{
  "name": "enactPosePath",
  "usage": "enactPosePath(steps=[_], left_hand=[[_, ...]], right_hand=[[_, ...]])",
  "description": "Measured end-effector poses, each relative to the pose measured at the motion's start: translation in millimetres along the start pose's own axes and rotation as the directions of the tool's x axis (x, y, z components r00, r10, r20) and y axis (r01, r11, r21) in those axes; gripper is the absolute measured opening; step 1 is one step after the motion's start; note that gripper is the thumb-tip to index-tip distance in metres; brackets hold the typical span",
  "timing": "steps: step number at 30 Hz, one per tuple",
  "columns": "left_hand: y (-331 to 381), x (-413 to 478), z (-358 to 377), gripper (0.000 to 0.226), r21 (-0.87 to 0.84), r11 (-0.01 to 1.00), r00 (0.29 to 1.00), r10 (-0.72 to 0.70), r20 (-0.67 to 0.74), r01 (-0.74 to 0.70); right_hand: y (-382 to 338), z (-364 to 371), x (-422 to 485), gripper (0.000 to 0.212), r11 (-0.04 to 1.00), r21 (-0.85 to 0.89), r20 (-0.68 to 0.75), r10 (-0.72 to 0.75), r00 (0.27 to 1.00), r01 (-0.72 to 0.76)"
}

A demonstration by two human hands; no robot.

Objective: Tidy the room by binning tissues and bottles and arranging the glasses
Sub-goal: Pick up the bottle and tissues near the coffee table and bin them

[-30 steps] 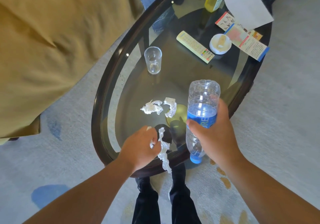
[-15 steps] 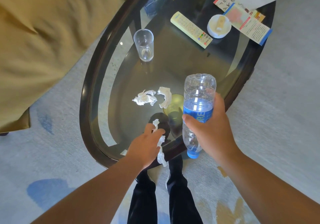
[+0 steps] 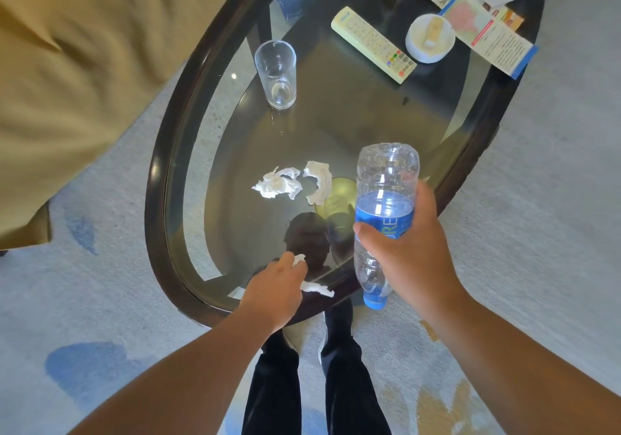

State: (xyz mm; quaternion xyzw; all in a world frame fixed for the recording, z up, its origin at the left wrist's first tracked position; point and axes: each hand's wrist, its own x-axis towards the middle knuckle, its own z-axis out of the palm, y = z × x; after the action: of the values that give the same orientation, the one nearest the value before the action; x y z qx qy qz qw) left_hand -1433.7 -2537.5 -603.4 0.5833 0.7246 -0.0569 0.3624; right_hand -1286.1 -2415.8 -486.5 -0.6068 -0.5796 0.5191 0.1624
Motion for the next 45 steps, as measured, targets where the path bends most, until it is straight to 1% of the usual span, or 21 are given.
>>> enactPosePath(steps=[2,4,5,9,12,16,19,21,22,24,26,28,29,30,32,37,41,43,45], left_hand=[[0,-3,-9,0.008,-0.042,0.999,0.999,-0.026,-0.039,0.024],[-2,-5,-23,0.007,-0.086,0.996,0.997,-0.039,-0.069,0.033],[-4,-6,-30,0.009,-0.107,0.994,0.996,-0.041,-0.082,0.032],[-15,-6,-61,0.031,-0.161,0.987,0.985,-0.051,-0.165,0.024],[-19,-8,-85,0.04,-0.203,0.979,0.98,-0.077,-0.182,0.039],[-24,-11,-106,0.027,-0.173,0.983,0.963,-0.11,-0.246,0.068],[-25,-13,-117,0.015,-0.211,0.973,0.945,-0.15,-0.29,0.09],[-25,-13,-123,0.003,-0.251,0.962,0.933,-0.188,-0.308,0.111],[-24,-11,-126,0.011,-0.251,0.961,0.926,-0.196,-0.322,0.116],[-25,-4,-128,0.027,-0.193,0.972,0.925,-0.192,-0.329,0.133],[-27,6,-127,0.023,-0.184,0.971,0.92,-0.205,-0.333,0.15],[-29,17,-124,0.007,-0.244,0.956,0.91,-0.243,-0.336,0.165],[-29,23,-122,0.012,-0.263,0.951,0.908,-0.249,-0.336,0.164],[-30,29,-119,0.023,-0.263,0.951,0.914,-0.245,-0.324,0.161],[-30,42,-113,0.036,-0.237,0.959,0.921,-0.226,-0.318,0.153],[-26,70,-97,0.05,-0.114,0.974,0.935,-0.22,-0.28,0.195],[-25,82,-88,0.052,-0.038,0.972,0.947,-0.233,-0.221,0.23],[-27,87,-86,0.047,0.012,0.968,0.944,-0.242,-0.223,0.251],[-30,90,-85,0.039,0.008,0.965,0.942,-0.253,-0.22,0.261]], right_hand=[[-2,-1,-1,0.067,1.0,0.007,0.002,0.004,1.0,-0.004],[-6,-3,-2,0.067,1.0,0.012,0.004,0.005,1.0,-0.005],[-9,-3,-2,0.066,1.0,0.019,0.005,0.005,1.0,-0.005],[-21,-4,-4,0.066,0.999,0.035,0.009,-0.008,1.0,0.008],[-30,-4,-6,0.067,0.999,0.043,0.006,-0.024,1.0,0.023],[-40,-4,-7,0.066,0.998,0.044,0.002,-0.04,0.999,0.04],[-44,-5,-7,0.067,0.998,0.046,-0.007,-0.048,0.999,0.048],[-47,-5,-7,0.067,0.998,0.046,-0.012,-0.052,0.999,0.052],[-47,-5,-7,0.067,0.998,0.045,-0.015,-0.052,0.999,0.052],[-47,-5,-5,0.068,0.998,0.043,-0.019,-0.051,0.999,0.052],[-45,-6,-2,0.068,0.998,0.043,-0.019,-0.053,0.998,0.054],[-41,-7,2,0.069,0.998,0.038,-0.022,-0.057,0.998,0.058],[-39,-7,4,0.069,0.998,0.034,-0.023,-0.058,0.998,0.058],[-37,-8,6,0.07,0.998,0.03,-0.023,-0.058,0.998,0.058],[-31,-8,11,0.072,0.998,0.021,-0.025,-0.057,0.998,0.057],[-19,-7,24,0.073,0.999,-0.002,-0.021,-0.044,0.999,0.044],[-11,-5,31,0.072,1.0,-0.009,-0.024,-0.02,1.0,0.019],[-8,-5,34,0.071,1.0,-0.015,-0.022,-0.01,1.0,0.01],[-7,-6,37,0.071,1.0,-0.017,-0.021,-0.004,1.0,0.003]])
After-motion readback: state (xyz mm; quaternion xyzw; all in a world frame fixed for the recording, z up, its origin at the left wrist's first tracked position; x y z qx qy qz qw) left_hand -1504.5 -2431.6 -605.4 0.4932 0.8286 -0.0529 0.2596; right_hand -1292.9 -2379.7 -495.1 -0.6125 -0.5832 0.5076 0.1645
